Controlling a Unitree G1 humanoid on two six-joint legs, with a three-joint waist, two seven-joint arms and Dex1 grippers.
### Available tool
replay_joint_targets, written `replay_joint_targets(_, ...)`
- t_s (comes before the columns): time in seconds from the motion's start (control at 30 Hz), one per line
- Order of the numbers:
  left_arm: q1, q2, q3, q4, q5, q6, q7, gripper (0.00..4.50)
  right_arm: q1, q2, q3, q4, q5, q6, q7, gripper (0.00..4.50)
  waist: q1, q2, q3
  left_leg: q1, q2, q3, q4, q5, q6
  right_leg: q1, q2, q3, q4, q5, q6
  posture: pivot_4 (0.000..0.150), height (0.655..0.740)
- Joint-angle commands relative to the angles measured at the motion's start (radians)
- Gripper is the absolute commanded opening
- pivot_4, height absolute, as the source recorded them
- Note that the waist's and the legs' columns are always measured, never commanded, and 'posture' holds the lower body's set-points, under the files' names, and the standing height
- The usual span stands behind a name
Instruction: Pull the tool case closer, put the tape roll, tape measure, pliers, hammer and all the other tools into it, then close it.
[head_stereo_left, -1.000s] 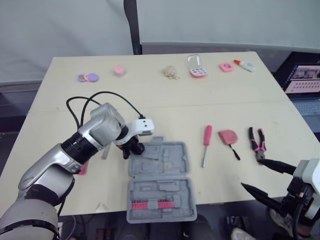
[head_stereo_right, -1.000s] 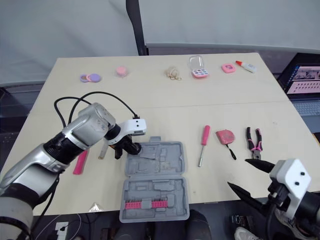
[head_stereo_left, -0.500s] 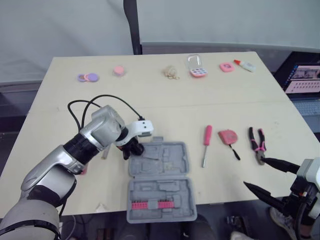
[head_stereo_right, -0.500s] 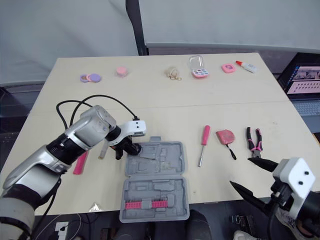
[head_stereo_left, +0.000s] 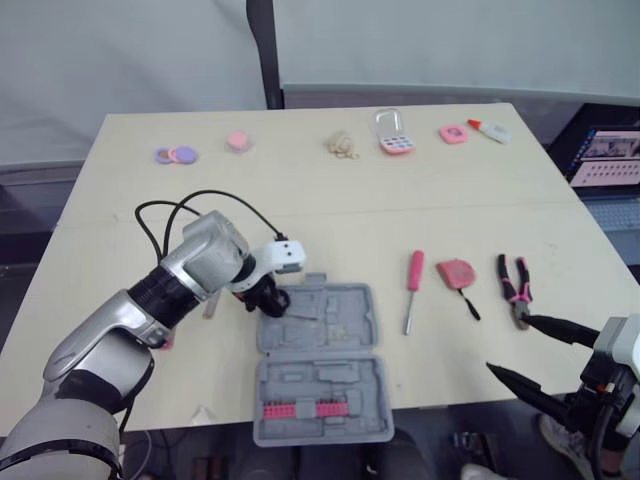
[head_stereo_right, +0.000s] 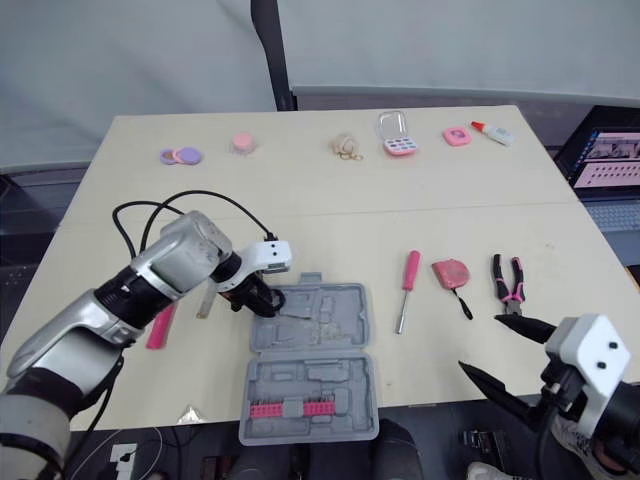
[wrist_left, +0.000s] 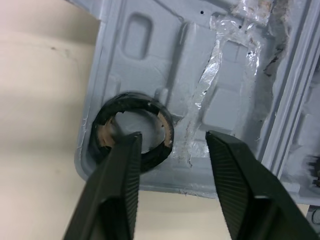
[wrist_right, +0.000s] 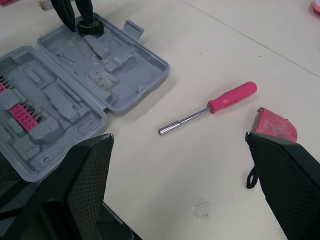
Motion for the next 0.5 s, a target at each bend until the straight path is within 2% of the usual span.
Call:
replay_joint_targets(0.03, -0.039, 0.037, 0.008, -0.086, -0.018, 0.047, -0.030, 1.91, -0.004, -0.006, -0.010, -0.027, 0.012, 0.002, -0.007, 4.50, 0.000, 0.000, 0.000, 0.000, 0.000, 0.000, 0.000, 0.000, 0.000, 0.000, 0.000, 0.000, 0.000, 0.000, 0.000, 0.150, 0.7287)
replay_joint_targets(0.3, -0.052, 0.107, 0.114, -0.210, -0.114, 0.108, -0.040, 1.91, -0.005, 0.002, -0.001, -0.031, 0.009, 0.001, -0.008, 4.50, -0.001, 0.000, 0.000, 0.000, 0.000, 0.000, 0.000, 0.000, 0.000, 0.000, 0.000, 0.000, 0.000, 0.000, 0.000, 0.150, 0.7287)
replay_joint_targets(0.4, 0.016, 0.142, 0.208, -0.228, -0.174, 0.077, -0.029, 1.91, -0.005, 0.005, 0.000, -0.032, 0.008, 0.000, -0.010, 4.50, -0.002, 0.001, 0.000, 0.000, 0.000, 0.000, 0.000, 0.000, 0.000, 0.000, 0.000, 0.000, 0.000, 0.000, 0.000, 0.150, 0.7287)
replay_joint_targets(0.5, 0.098, 0.130, 0.339, -0.232, -0.254, 0.049, -0.006, 1.91, -0.008, 0.009, 0.004, -0.033, 0.005, -0.002, -0.014, 4.50, -0.003, 0.001, -0.001, 0.001, 0.001, 0.000, 0.000, 0.000, 0.000, 0.000, 0.000, 0.000, 0.000, 0.000, 0.000, 0.150, 0.7287)
